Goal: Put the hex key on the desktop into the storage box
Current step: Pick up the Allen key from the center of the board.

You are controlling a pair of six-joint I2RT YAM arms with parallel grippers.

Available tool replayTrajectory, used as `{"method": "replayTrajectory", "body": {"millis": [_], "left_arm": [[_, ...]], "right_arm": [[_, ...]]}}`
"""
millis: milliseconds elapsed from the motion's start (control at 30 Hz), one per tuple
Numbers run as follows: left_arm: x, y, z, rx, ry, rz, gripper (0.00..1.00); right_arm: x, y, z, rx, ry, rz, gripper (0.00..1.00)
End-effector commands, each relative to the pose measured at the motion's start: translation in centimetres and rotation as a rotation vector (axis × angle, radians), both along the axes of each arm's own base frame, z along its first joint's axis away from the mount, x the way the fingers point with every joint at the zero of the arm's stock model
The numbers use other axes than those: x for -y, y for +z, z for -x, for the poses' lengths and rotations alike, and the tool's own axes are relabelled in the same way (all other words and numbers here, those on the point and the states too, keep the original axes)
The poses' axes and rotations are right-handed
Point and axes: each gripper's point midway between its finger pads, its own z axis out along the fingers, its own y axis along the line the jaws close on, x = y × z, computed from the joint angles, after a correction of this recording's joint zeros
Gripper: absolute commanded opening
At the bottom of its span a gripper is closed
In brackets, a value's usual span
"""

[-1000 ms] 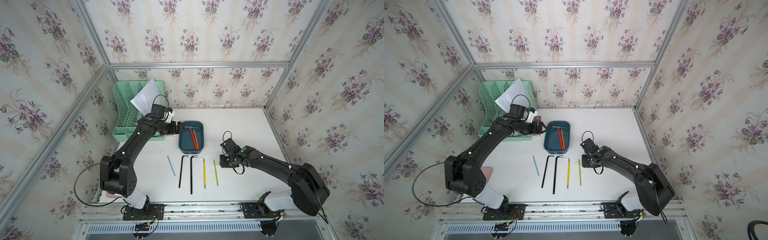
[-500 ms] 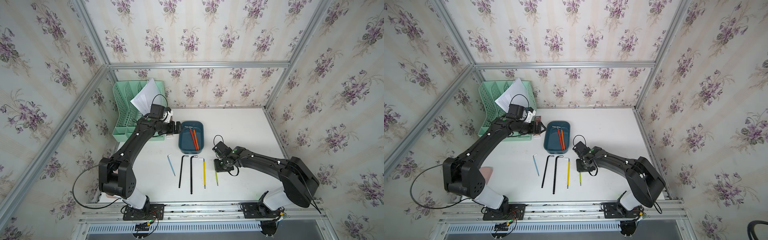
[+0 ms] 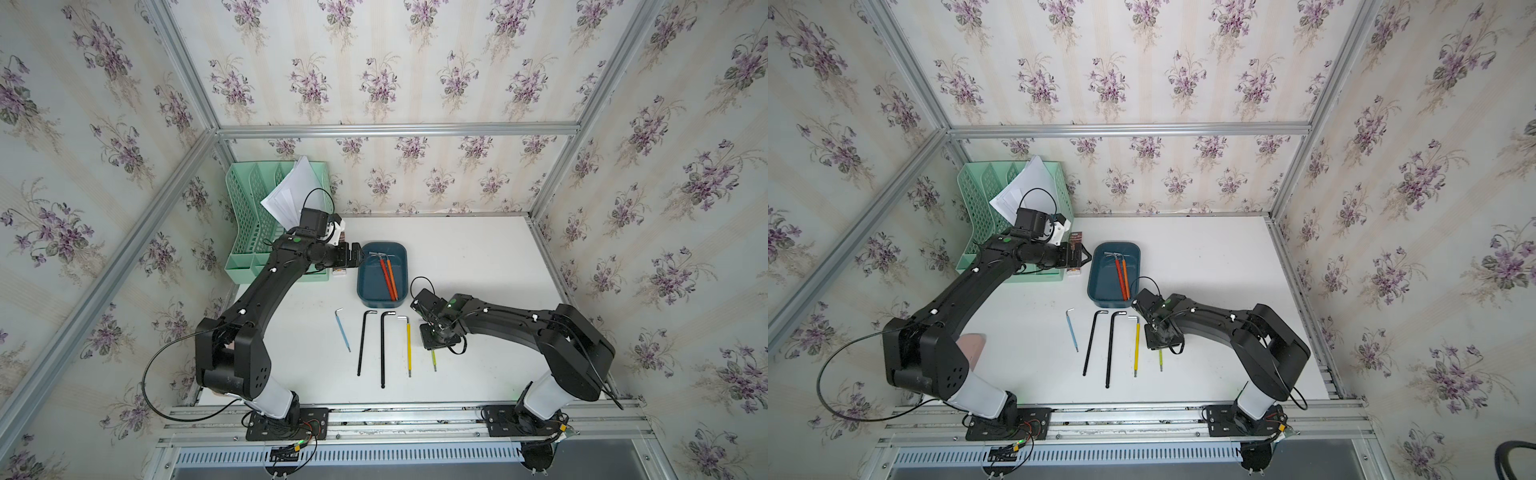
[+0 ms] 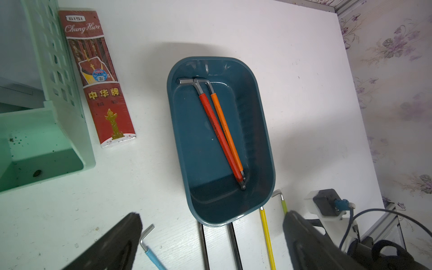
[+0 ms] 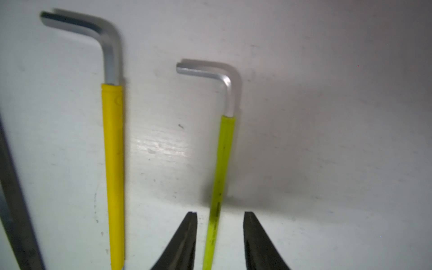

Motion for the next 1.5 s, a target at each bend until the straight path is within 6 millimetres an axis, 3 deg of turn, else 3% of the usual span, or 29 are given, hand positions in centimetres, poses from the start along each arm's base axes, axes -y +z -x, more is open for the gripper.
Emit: {"method": "replayTrajectory", "body": {"millis": [0, 233, 500, 633, 767, 833, 900, 1467], "left_arm": [[-0.1, 0.2, 0.1, 0.007, -0.001, -0.005, 0.99], [0.0, 0.4, 0.1, 0.014, -0.003, -0.003, 0.99], [-0.1, -0.2, 0.0, 0.005, -0.002, -0.009, 0.99], [-0.2, -0.5, -0.1, 0.006, 0.003, -0.014, 0.99], [-0.2, -0.6, -0.1, 0.002, 0.004, -0.016, 0.99], [-0.3, -0.5, -0.1, 0.005, 0.003, -0.018, 0.99], [-0.3, -0.5, -0.1, 0.008, 0.003, -0.021, 0.99], [-0.4, -0.1, 0.0, 0.016, 0.006, -0.019, 0.99]], "right_arm": [[0.4, -0.4, 0.3, -0.006, -0.009, 0.022, 0.39], [0.0, -1.8, 1.1, -0.026, -0.019, 0.019, 0.39], [1.5, -4.0, 2.6, -0.065, -0.029, 0.075, 0.37], [2.6, -4.5, 3.0, -0.058, -0.033, 0.1, 0.31], [3.3, -4.7, 3.2, -0.056, -0.033, 0.121, 0.17], [3.3, -4.6, 3.0, -0.045, -0.034, 0.122, 0.05], [3.2, -4.3, 2.8, -0.034, -0.039, 0.12, 0.01], [1.1, 1.6, -0.7, 0.144, -0.094, -0.027, 0.0]]}}
